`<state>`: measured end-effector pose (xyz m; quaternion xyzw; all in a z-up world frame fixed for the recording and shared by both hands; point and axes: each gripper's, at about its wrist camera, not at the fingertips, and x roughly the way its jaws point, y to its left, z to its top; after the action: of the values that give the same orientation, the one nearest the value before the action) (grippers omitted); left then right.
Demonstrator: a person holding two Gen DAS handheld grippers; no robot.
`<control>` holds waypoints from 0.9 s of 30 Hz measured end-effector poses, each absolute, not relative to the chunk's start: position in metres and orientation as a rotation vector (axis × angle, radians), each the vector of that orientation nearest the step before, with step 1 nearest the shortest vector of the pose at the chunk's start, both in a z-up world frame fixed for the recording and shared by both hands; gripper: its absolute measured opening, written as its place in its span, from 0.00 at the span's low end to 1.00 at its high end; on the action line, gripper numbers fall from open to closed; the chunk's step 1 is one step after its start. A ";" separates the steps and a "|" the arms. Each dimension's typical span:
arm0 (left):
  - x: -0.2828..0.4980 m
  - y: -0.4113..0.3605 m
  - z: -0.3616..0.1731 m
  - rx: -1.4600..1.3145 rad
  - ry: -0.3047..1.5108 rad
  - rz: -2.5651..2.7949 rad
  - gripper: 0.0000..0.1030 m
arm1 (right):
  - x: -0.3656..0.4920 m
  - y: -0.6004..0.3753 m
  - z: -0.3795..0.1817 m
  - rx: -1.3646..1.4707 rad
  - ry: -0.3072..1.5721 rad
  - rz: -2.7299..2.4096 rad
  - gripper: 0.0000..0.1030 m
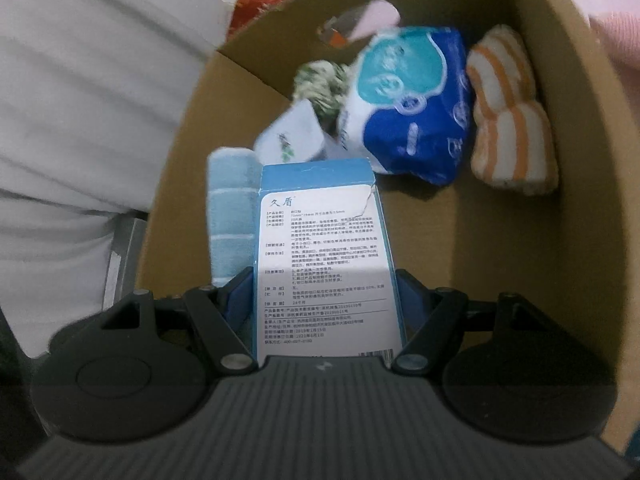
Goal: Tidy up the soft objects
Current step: 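Lower the cloth and medicine box into the cardboard box and open both grippers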
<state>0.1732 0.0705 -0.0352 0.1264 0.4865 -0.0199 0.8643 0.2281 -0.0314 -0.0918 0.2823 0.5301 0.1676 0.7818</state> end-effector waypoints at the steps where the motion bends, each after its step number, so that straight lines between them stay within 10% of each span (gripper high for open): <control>1: 0.176 0.073 -0.037 0.252 1.042 -0.048 0.17 | 0.229 -0.031 -0.097 0.621 1.153 0.352 0.71; 8: 0.196 0.087 -0.051 0.162 1.128 -0.053 0.20 | 0.232 -0.017 -0.113 0.657 1.177 0.323 0.71; 13: 0.195 0.091 -0.047 0.154 1.137 -0.040 0.43 | 0.233 -0.018 -0.113 0.682 1.186 0.320 0.74; 27: 0.167 0.116 0.007 0.045 0.983 -0.075 0.49 | 0.236 -0.020 -0.120 0.740 1.213 0.323 0.61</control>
<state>0.1670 0.1157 0.0071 0.0214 0.4719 -0.0361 0.8807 0.2363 -0.0199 -0.1204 0.3381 0.5542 0.1475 0.7462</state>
